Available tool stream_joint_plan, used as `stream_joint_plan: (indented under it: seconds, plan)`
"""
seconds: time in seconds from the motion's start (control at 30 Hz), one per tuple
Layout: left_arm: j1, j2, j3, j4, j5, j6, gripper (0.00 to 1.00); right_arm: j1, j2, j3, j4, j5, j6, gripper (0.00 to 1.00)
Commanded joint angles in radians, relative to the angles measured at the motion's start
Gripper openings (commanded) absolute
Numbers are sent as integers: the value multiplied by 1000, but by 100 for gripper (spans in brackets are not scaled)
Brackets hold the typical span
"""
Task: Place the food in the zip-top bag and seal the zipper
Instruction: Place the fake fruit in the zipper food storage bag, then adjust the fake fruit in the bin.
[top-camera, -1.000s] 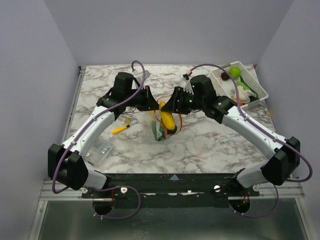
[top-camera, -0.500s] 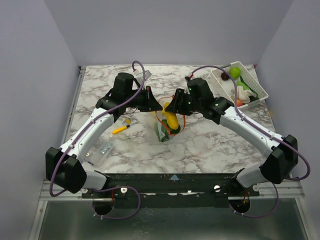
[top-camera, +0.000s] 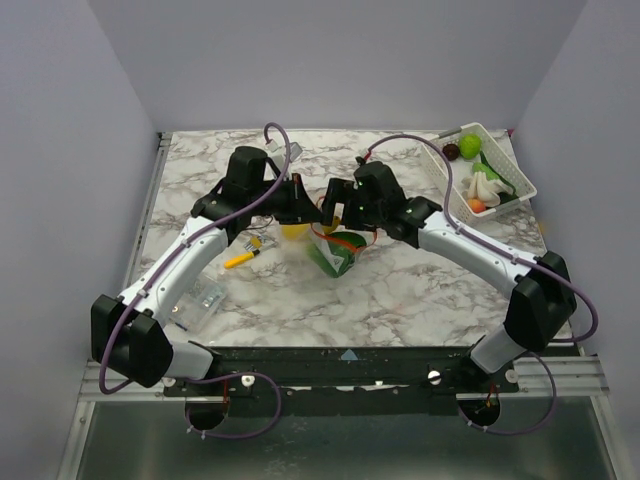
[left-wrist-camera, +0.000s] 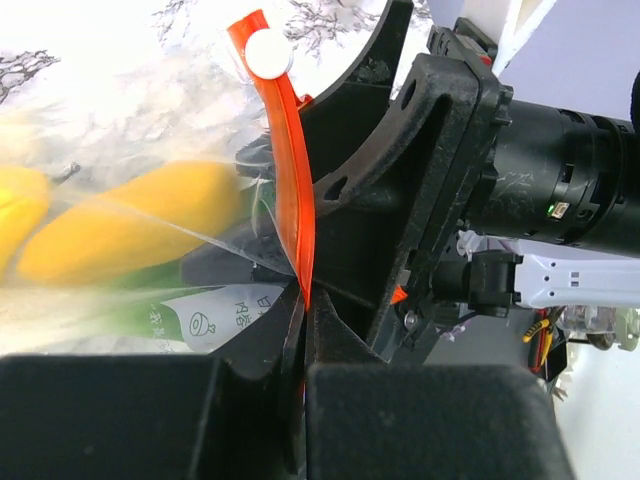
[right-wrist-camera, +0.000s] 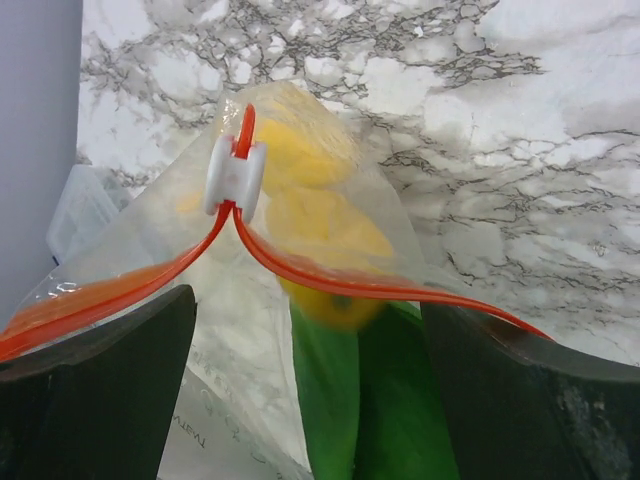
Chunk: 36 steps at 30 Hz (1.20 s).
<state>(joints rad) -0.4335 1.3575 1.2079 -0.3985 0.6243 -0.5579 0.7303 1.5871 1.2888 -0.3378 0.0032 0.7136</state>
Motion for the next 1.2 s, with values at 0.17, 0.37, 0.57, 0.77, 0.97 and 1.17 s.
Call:
stream_joint_plan:
  seconds: [0.17, 0.37, 0.57, 0.77, 0.97, 1.17]
  plan:
    - [-11, -21, 10, 30, 26, 7, 0, 17, -89, 9, -24, 57, -21, 85]
    - [-11, -16, 11, 25, 20, 10, 0, 17, -174, -14, -102, 116, -46, 79]
    - [-11, -12, 11, 22, 16, 15, 0, 15, -268, -6, -229, 266, -90, 72]
    - [-11, -4, 13, 20, 13, 16, 0, -33, -323, 15, -341, 428, -150, 63]
    - [-11, 0, 13, 18, 12, 16, 0, -270, -322, 6, -345, 431, -208, 60]
    - [-11, -1, 12, 19, 16, 17, 0, -528, -179, 50, -339, 391, -229, 54]
